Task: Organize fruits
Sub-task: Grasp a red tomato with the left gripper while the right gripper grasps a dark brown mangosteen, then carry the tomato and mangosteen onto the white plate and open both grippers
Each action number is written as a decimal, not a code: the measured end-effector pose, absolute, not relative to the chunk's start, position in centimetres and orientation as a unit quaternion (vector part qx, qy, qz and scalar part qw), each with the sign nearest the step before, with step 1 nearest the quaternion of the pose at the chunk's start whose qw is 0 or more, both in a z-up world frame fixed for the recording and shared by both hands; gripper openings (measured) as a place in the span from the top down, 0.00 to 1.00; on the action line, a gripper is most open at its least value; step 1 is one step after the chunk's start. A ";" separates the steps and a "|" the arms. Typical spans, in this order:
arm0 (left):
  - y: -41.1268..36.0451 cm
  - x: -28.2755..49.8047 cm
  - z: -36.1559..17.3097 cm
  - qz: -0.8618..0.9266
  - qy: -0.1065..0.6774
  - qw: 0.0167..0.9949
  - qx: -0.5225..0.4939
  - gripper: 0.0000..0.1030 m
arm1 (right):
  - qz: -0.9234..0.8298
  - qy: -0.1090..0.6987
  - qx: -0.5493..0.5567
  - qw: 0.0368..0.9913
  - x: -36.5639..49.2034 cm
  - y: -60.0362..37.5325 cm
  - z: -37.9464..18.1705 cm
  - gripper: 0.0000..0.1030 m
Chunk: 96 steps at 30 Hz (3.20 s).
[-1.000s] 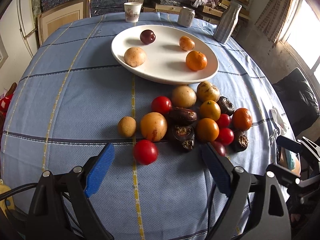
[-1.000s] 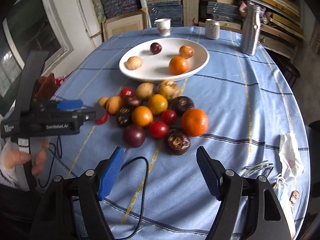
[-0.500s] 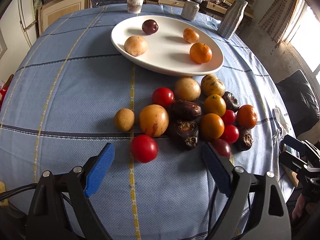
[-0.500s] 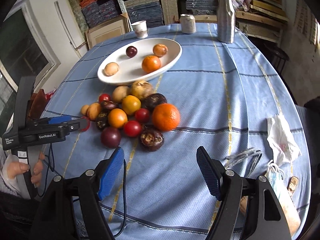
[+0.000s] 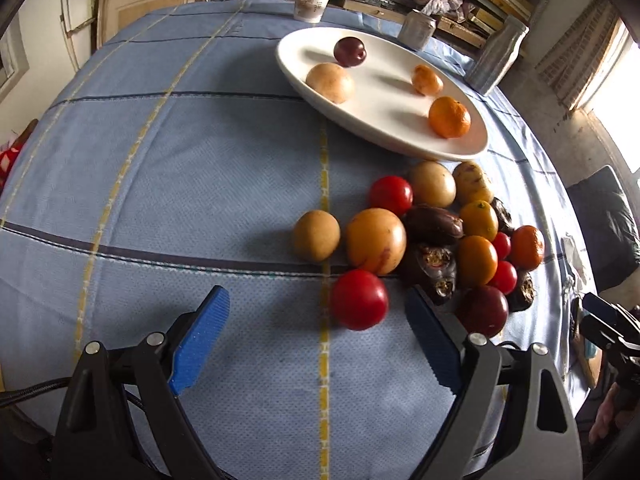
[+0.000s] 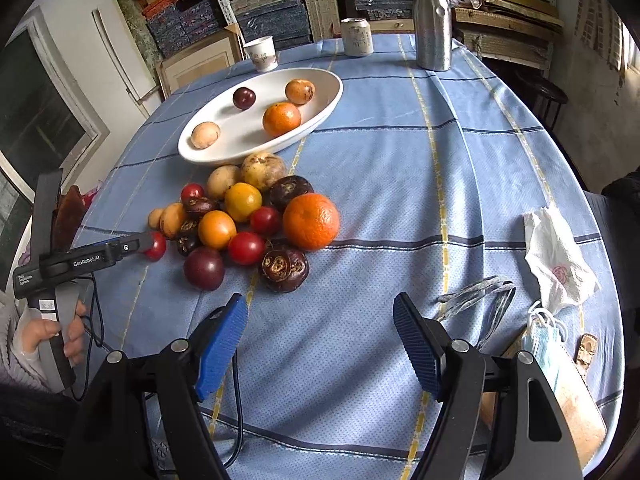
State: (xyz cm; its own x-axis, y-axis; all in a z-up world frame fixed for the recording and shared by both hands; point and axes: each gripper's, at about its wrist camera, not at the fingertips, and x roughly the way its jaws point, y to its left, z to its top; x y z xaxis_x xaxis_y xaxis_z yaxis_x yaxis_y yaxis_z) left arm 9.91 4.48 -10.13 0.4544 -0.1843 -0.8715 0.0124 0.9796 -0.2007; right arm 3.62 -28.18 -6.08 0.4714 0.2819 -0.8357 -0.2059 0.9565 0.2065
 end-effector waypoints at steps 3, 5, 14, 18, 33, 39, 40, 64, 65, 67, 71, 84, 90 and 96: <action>3.5 10.2 -10.6 -0.071 0.523 0.847 -0.071 0.21 | 0.141 0.495 0.035 0.857 3.6 -28.2 -6.1 0.26; 3.1 10.4 -10.9 -0.078 0.525 0.845 -0.067 0.27 | 0.138 0.496 0.036 0.857 3.5 -28.3 -6.1 0.26; 2.2 10.4 -10.9 -0.097 0.519 0.847 -0.054 0.49 | 0.135 0.498 0.039 0.856 3.5 -28.4 -6.3 0.26; 2.3 10.4 -10.9 -0.098 0.516 0.849 -0.052 0.67 | 0.139 0.500 0.037 0.854 3.7 -28.2 -6.4 0.26; 4.8 7.7 -9.5 -0.071 0.508 0.857 -0.040 0.71 | 0.163 0.522 0.039 0.836 6.8 -25.8 -9.3 0.27; 6.4 6.8 -9.0 -0.052 0.505 0.860 -0.047 0.71 | 0.174 0.532 0.022 0.828 8.6 -24.5 -10.8 0.33; 6.5 6.7 -8.9 -0.051 0.504 0.861 -0.048 0.71 | 0.174 0.529 0.013 0.831 8.6 -24.2 -10.8 0.33; 4.3 8.4 -9.5 -0.085 0.509 0.855 -0.044 0.71 | 0.194 0.519 -0.057 0.830 7.5 -22.4 -10.8 0.59; 4.2 8.4 -9.5 -0.085 0.509 0.855 -0.044 0.71 | 0.197 0.521 -0.053 0.829 7.4 -22.4 -10.8 0.59; 4.3 8.5 -9.5 -0.084 0.508 0.856 -0.046 0.71 | 0.201 0.522 -0.051 0.827 7.2 -22.5 -10.6 0.59; 4.4 8.9 -8.9 -0.081 0.502 0.860 -0.043 0.71 | 0.211 0.514 -0.045 0.830 6.5 -22.8 -9.4 0.59; 5.4 16.4 2.8 -0.069 0.398 0.914 -0.030 0.70 | 0.204 0.361 -0.021 0.910 12.2 -24.8 5.3 0.59; 3.3 20.8 5.0 -0.079 0.374 0.924 -0.015 0.70 | 0.217 0.333 -0.014 0.918 16.8 -23.2 7.6 0.59; 1.3 24.5 1.9 -0.086 0.405 0.910 -0.015 0.70 | 0.235 0.369 0.003 0.899 19.9 -21.1 4.2 0.59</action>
